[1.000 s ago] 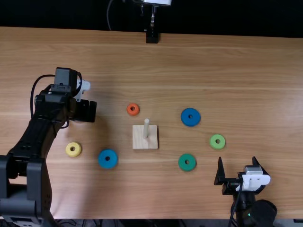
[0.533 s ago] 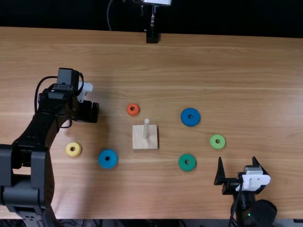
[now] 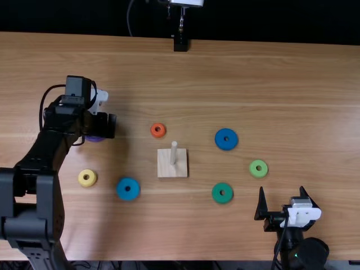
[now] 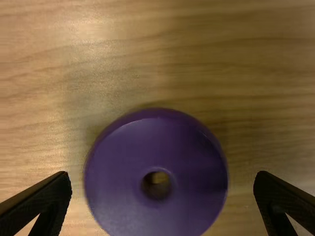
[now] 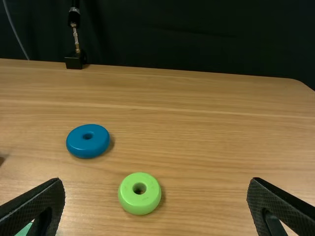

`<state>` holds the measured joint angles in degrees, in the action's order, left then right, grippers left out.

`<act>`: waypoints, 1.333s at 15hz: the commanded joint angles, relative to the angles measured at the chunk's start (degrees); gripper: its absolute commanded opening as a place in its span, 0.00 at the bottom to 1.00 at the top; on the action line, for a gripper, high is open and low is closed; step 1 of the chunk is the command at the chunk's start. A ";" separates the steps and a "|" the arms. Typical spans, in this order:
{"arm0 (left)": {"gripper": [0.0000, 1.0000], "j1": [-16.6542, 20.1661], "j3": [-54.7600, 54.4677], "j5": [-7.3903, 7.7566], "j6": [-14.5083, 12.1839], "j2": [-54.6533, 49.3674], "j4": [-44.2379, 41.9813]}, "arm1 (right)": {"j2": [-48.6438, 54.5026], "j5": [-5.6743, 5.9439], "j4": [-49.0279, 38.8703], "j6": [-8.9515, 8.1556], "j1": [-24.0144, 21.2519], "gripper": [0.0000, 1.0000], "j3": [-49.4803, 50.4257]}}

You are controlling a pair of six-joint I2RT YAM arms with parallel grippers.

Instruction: Build the Hanoi tower: stack the rings onto the peg from bottom to top in this color order: purple, dark blue, light blue, dark green, light green, yellow, orange.

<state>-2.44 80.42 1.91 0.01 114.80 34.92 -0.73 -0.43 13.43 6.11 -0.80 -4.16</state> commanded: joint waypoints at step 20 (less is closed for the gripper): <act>1.00 0.77 1.93 0.51 -5.18 5.08 -0.11 | 0.73 0.64 4.14 0.11 -0.61 1.00 3.28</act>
<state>-1.50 81.17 1.74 -4.49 118.02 34.70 -0.73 -0.45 13.43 6.11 -0.80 -4.16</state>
